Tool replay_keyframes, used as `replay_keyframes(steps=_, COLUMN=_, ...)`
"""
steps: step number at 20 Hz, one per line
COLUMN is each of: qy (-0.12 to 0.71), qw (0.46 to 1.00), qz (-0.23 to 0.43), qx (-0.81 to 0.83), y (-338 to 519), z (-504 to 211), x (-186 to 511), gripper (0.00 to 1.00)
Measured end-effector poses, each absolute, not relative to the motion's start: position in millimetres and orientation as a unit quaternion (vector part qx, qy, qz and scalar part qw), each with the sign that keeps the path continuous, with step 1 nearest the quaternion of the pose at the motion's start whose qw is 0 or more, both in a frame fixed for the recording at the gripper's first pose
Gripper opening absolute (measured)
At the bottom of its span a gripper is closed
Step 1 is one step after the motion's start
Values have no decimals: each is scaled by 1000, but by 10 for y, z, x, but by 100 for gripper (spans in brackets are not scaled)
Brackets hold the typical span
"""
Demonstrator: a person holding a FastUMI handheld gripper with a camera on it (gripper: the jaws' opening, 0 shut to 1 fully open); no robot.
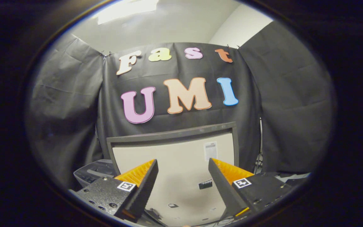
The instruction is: Put the clothes into the washing machine and then close the washing machine lid.
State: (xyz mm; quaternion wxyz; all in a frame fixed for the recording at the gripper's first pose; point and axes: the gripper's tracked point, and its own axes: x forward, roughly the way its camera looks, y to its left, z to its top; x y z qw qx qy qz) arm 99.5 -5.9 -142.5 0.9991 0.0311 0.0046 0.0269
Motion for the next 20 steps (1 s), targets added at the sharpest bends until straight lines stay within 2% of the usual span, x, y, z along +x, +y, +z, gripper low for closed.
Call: replay_keyframes(steps=20, qy=-17, qw=998, qz=53, qx=-15, y=127, z=-1570, x=886, gripper=97)
